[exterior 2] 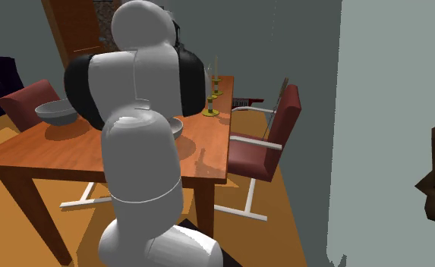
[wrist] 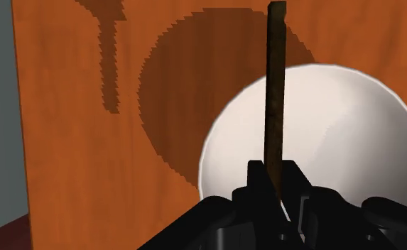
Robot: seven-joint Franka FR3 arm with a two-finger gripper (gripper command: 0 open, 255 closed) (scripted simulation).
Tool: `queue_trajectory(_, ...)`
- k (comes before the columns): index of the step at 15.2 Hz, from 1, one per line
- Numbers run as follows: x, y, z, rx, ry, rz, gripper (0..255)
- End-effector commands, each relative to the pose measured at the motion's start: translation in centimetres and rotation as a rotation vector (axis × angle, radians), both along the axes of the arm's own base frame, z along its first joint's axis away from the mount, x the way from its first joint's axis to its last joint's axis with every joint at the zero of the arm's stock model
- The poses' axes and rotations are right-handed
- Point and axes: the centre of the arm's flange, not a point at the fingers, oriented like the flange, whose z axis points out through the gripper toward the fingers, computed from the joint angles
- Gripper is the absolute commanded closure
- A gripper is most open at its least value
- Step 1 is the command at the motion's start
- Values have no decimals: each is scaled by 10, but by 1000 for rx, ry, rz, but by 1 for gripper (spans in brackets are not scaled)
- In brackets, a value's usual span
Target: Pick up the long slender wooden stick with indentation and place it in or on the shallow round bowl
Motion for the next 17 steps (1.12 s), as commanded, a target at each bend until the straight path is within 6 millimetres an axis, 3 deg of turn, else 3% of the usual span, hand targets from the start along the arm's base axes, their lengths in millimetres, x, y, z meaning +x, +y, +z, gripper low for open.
queue_trajectory(1,-10,23,1,0,0,-2,255)
queue_trajectory(3,-20,49,3,0,0,-2,255)
queue_trajectory(17,-20,49,-71,0,0,-2,255)
